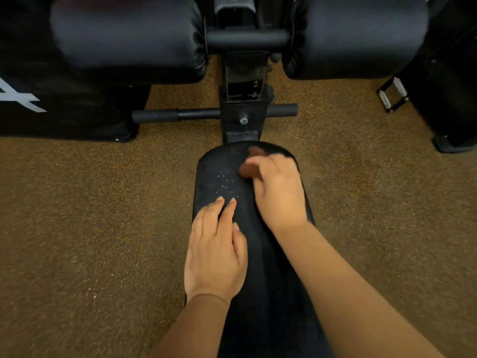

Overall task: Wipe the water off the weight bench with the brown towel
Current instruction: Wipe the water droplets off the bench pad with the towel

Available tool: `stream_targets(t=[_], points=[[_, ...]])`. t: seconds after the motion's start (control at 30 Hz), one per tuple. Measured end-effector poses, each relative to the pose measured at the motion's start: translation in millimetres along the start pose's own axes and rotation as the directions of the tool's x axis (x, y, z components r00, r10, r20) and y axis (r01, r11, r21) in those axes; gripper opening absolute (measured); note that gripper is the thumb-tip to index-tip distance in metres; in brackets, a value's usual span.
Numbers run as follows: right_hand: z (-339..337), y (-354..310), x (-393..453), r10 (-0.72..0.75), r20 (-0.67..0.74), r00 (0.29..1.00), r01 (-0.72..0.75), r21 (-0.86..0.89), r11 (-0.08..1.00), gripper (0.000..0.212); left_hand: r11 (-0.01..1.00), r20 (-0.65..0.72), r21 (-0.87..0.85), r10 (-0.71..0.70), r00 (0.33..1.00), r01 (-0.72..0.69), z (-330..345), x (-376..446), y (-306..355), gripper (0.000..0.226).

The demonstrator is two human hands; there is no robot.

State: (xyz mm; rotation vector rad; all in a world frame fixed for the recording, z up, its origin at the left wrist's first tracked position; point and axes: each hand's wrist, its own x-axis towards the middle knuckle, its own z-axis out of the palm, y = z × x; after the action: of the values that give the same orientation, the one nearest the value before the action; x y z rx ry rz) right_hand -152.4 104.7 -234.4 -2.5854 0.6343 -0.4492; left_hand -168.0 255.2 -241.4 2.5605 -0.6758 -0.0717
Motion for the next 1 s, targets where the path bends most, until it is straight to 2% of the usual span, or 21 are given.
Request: stream_targets(t=[0.1,0.17,0.23,0.3,0.37,0.47,0.67,0.73,0.83,0.9,1.0], points=[[-17.9,1.6,-32.6,-0.142,0.141,0.98,0.132,0.081,0.988,0.045,1.0,0.005,0.001,-0.002,1.0,0.002,-1.4,0.6,0.1,0.048],[-32.5,6.7,-49.6,-0.167,0.204,0.965,0.14,0.144,0.98,0.059,1.0,0.011,0.005,0.004,1.0,-0.004,-2.3,0.4,1.0,0.048],[-39.1,9.5,-73.9,-0.104,0.128,0.986,0.078,0.194,0.978,0.062,1.0,0.006,0.001,0.005,1.0,-0.005,-2.9,0.1,1.1,0.048],[-35.9,9.5,-98.5,0.06,-0.002,0.998,-0.058,0.232,0.971,0.056,1.0,-0.003,-0.008,0.001,1.0,-0.001,-2.9,0.4,1.1,0.048],[-27.2,7.9,-112.4,0.146,-0.067,0.987,-0.133,0.175,0.976,0.045,1.0,-0.008,-0.015,-0.001,1.0,0.001,-2.6,0.5,1.3,0.047],[-18.9,9.5,-112.9,0.099,-0.027,0.995,-0.096,0.08,0.992,0.043,1.0,-0.008,-0.025,0.007,1.0,-0.007,-1.7,0.6,1.2,0.045],[-21.5,8.3,-110.4,0.107,-0.01,0.994,-0.106,0.086,0.991,0.042,0.986,-0.078,-0.164,-0.039,0.996,0.025,-13.5,7.3,11.7,0.043],[-21.8,8.9,-109.6,0.098,-0.017,0.995,-0.096,0.094,0.991,0.041,0.982,-0.058,-0.174,0.069,0.996,-0.078,-19.2,17.9,21.7,0.046],[-21.6,9.9,-109.4,0.098,-0.025,0.995,-0.096,0.081,0.992,0.04,0.942,0.121,-0.133,0.324,0.938,-0.309,-16.5,43.8,28.4,0.049],[-21.1,9.6,-109.7,0.107,-0.03,0.994,-0.104,0.08,0.991,0.039,0.928,0.165,-0.151,0.364,0.917,-0.342,-12.8,62.3,22.4,0.042],[-20.2,10.1,-109.0,0.096,-0.048,0.994,-0.091,0.102,0.991,0.038,0.907,0.105,-0.135,0.414,0.904,-0.399,-13.9,83.1,11.7,0.033]])
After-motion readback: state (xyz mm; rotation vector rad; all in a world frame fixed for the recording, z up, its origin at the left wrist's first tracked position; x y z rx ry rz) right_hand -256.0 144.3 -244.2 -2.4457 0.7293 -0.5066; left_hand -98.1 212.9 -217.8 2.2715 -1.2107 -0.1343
